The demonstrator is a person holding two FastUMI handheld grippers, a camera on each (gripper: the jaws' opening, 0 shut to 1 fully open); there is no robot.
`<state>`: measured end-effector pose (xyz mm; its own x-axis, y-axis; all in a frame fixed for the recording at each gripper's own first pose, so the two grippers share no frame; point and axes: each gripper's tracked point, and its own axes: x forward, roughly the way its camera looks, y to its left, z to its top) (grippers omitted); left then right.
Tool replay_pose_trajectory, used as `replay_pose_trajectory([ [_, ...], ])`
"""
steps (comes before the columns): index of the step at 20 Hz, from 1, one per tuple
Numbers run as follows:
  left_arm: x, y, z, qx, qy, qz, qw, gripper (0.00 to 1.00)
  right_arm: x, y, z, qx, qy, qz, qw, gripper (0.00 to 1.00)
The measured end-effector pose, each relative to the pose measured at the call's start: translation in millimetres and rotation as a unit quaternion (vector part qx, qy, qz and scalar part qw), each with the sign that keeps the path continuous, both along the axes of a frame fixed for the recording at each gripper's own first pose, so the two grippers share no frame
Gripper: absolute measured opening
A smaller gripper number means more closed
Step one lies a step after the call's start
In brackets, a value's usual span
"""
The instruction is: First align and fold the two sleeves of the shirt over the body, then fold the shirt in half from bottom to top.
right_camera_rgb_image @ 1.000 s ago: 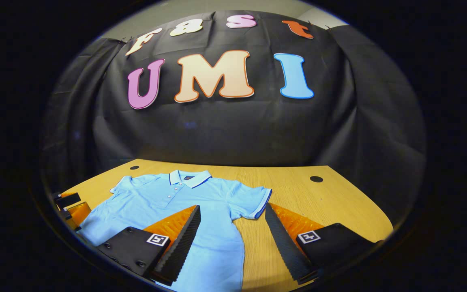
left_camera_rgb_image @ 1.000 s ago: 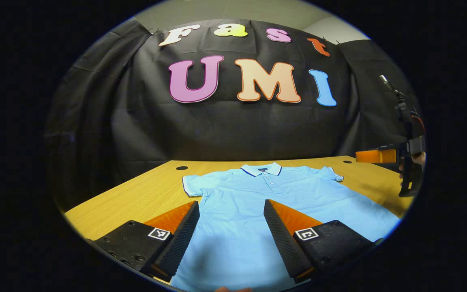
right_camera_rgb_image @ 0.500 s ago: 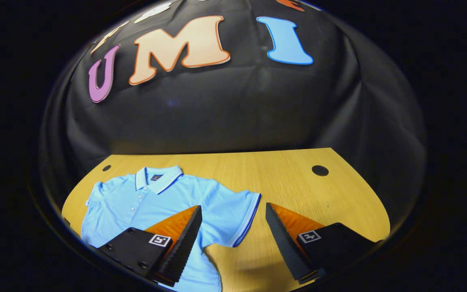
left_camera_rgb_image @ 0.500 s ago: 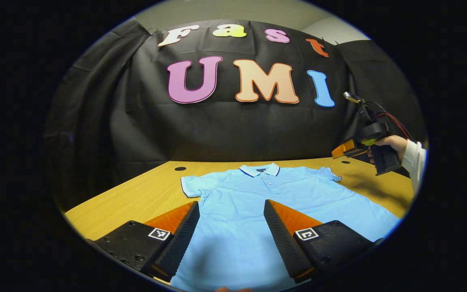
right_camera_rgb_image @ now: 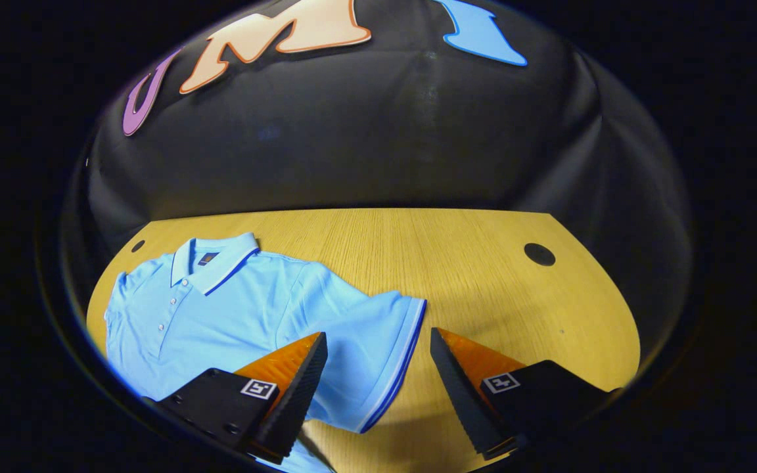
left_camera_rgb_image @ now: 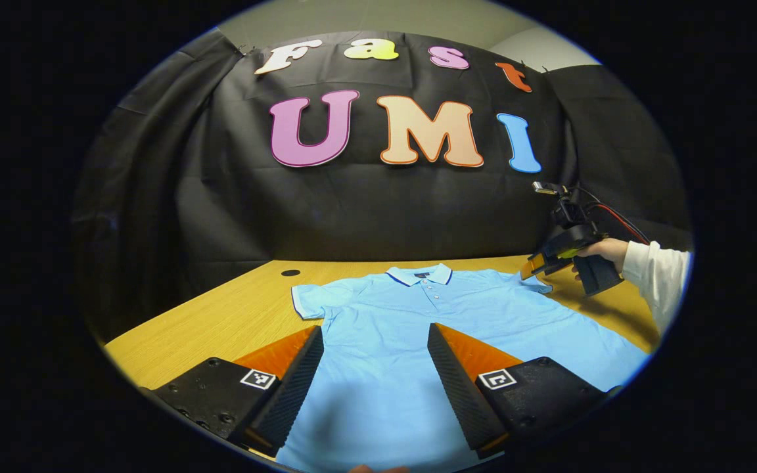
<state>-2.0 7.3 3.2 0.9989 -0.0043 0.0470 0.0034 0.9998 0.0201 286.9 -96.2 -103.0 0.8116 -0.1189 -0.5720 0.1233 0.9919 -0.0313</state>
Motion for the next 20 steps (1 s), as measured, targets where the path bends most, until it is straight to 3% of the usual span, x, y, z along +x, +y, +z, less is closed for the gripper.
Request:
replay_pose_trajectory([
  [6, 1, -1, 1, 0.000, -0.003, 0.000, 1.000, 0.96, 1, -5, -13, -0.004, 0.012, -0.005, 1.000, 0.95],
  [14, 2, 1, 0, 0.000, -0.001, -0.001, 1.000, 0.96, 2, -8, -14, -0.002, 0.010, 0.001, 1.000, 0.77],
  [18, 2, 1, -1, 0.000, -0.001, -0.001, 1.000, 0.95, 0, 5, -15, 0.011, 0.013, 0.007, 1.000, 0.46],
  [19, 3, 0, 0, 0.000, -0.001, -0.001, 1.000, 0.95, 0, 7, -15, 0.017, 0.014, 0.001, 1.000, 0.28],
  [20, 2, 0, 0, 0.001, -0.001, -0.001, 1.000, 0.95, 0, 8, -15, 0.018, 0.016, -0.007, 1.000, 0.22],
])
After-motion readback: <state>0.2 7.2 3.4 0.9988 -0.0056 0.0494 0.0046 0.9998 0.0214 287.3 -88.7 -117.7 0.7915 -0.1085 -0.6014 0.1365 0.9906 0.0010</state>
